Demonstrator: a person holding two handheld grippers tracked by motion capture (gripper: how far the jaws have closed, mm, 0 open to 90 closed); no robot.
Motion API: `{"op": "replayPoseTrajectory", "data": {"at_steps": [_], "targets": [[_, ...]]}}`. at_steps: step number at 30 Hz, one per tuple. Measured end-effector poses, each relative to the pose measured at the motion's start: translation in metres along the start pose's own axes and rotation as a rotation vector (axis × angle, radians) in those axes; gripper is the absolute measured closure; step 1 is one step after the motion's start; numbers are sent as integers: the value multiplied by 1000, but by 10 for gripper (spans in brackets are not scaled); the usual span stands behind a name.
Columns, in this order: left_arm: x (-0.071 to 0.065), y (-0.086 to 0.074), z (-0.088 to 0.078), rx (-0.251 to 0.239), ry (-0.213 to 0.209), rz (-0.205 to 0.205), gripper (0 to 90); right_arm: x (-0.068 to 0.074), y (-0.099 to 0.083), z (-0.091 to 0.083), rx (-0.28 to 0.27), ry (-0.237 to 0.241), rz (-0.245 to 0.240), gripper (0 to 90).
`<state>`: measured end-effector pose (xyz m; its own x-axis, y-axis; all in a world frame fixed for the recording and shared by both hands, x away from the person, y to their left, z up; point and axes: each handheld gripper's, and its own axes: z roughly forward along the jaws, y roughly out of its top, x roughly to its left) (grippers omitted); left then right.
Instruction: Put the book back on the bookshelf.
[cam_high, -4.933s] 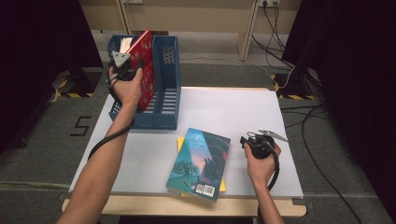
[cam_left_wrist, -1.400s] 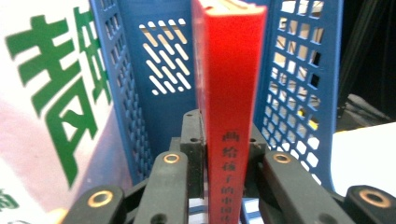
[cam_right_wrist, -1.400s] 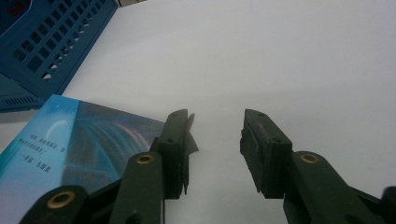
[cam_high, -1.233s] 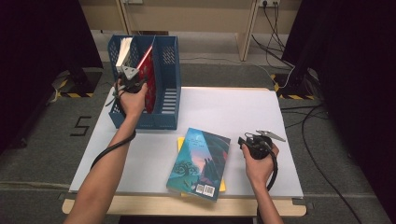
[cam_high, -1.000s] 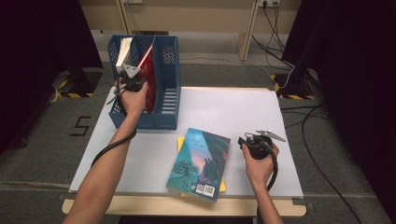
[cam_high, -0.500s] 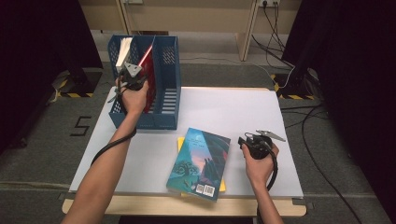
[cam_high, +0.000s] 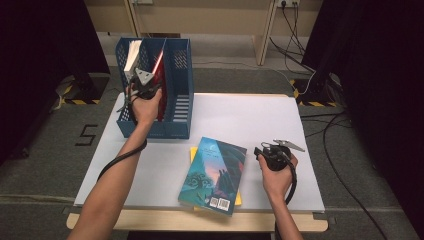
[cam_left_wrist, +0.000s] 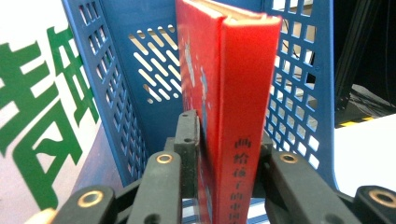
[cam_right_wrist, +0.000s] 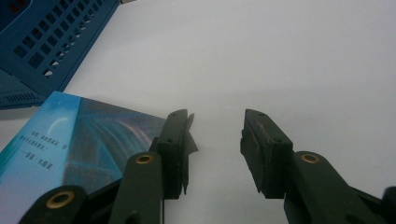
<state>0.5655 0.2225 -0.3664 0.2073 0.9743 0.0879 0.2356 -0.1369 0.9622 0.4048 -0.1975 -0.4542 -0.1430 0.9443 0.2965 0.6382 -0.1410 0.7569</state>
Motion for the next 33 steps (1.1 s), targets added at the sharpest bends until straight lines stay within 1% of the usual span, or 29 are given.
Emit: {"op": "replayPoseTrajectory", "data": {"at_steps": [1,9,16,19,20,23,27,33], "targets": [[0,0,0,-4,-2,0,716,0,0,0,1,-1,8,614],[1,7,-8,-27,-8,-5,665,1,0,0,-2,1,0,612],[2,8,-12,-32,-13,-14,631,1,0,0,-4,3,-3,611],[2,8,-14,-31,-14,-18,597,2,0,0,-3,2,0,610],[2,8,-15,-33,-14,-22,584,2,0,0,-3,2,0,610],[3,8,-18,-34,-33,-39,559,2,1,-1,-3,3,2,609],[4,7,-20,-34,-36,-49,533,2,1,-1,-4,4,-5,607],[5,6,-24,-35,-36,-51,507,3,1,-1,-5,6,-5,604]]}}
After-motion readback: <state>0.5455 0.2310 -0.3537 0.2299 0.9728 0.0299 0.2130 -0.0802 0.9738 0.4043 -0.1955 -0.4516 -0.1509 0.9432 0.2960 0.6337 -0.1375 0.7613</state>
